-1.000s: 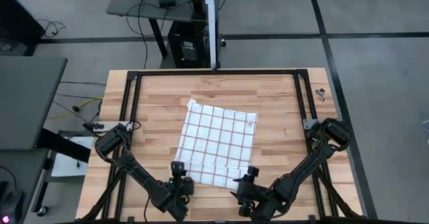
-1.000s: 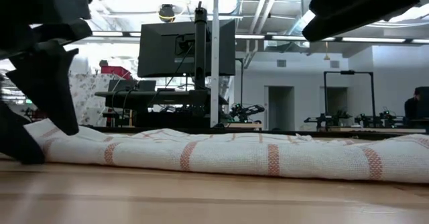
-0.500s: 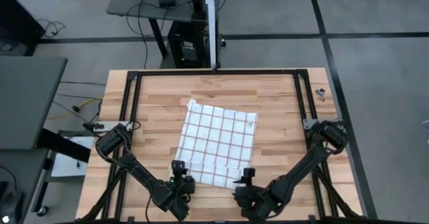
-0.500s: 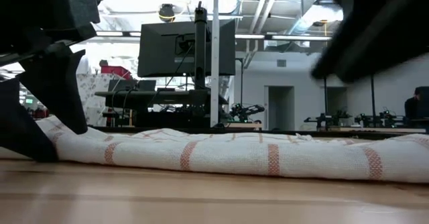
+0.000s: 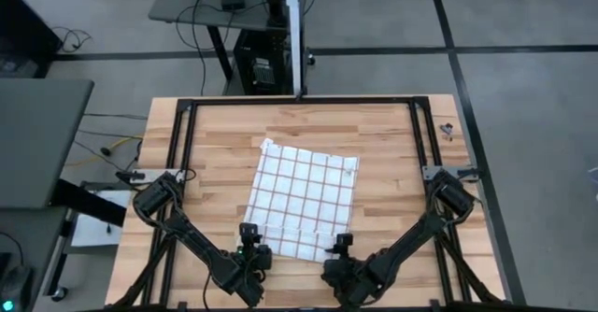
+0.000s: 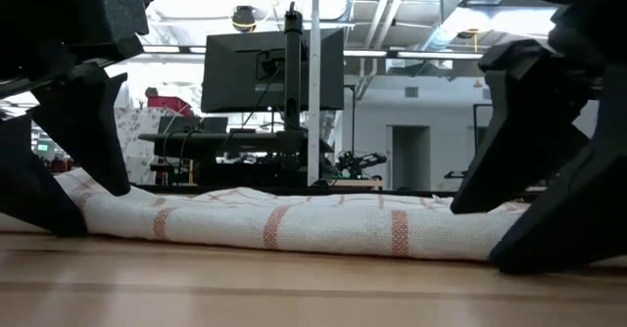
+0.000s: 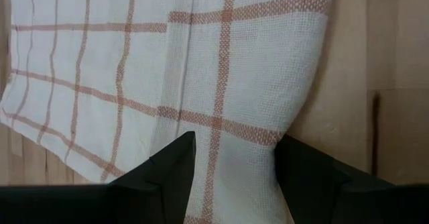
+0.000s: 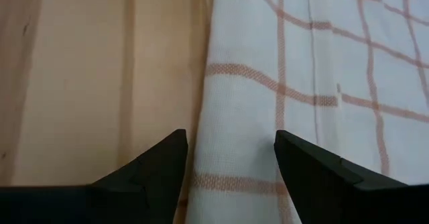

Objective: Roll towel
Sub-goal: Roll the white stripe kitchen towel

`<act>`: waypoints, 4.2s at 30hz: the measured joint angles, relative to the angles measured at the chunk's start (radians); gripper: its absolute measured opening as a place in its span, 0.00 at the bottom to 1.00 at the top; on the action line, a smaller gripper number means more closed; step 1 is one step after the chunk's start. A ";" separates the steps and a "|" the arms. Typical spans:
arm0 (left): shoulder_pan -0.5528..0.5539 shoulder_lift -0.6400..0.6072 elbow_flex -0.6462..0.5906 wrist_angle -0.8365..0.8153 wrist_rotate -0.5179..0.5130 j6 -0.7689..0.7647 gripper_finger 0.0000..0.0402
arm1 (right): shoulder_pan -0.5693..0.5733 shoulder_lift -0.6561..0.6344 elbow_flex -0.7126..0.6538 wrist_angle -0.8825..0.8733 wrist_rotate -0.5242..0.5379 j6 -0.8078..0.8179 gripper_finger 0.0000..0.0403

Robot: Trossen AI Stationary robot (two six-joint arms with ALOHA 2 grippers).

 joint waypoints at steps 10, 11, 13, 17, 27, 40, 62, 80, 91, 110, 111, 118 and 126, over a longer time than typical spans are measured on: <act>0.002 0.001 -0.001 0.005 -0.062 0.018 0.45 | -0.023 0.012 0.001 -0.115 0.015 0.035 0.55; 0.005 0.001 -0.001 0.005 -0.064 0.027 0.45 | -0.024 0.012 0.000 -0.115 0.016 0.035 0.55; 0.009 0.001 -0.001 0.005 -0.072 0.036 0.45 | -0.024 0.012 0.000 -0.118 0.019 0.035 0.55; 0.014 0.002 -0.002 0.005 -0.102 0.035 0.45 | -0.027 0.013 -0.001 -0.121 0.017 0.034 0.51; 0.022 0.005 -0.006 0.024 -0.071 0.013 0.12 | -0.030 0.009 -0.005 -0.087 -0.081 0.199 0.12; 0.039 -0.198 -0.018 0.134 0.465 -0.006 0.00 | 0.022 -0.075 -0.009 0.069 -0.300 0.372 0.00; 0.252 -0.546 -0.402 0.522 0.813 0.023 0.00 | -0.110 -0.375 -0.364 0.481 -0.638 0.450 0.00; 0.345 -0.539 -0.523 0.570 0.797 0.116 0.00 | -0.261 -0.358 -0.451 0.479 -0.656 0.376 0.00; 0.353 -0.539 -0.523 0.558 0.712 0.117 0.00 | -0.279 -0.358 -0.451 0.432 -0.641 0.360 0.02; 0.386 -0.594 -0.280 0.147 0.447 0.290 0.30 | -0.384 -0.580 -0.452 0.252 -0.642 0.305 0.33; 0.386 -0.600 -0.267 0.142 0.435 0.298 0.30 | -0.389 -0.596 -0.452 0.266 -0.639 0.303 0.33; 0.350 -0.669 -0.337 0.264 0.619 0.287 0.27 | -0.349 -0.579 -0.449 0.501 -0.684 0.310 0.27; 0.335 -0.703 -0.593 0.600 0.712 0.164 0.22 | -0.369 -0.335 -0.449 0.778 -0.877 0.371 0.02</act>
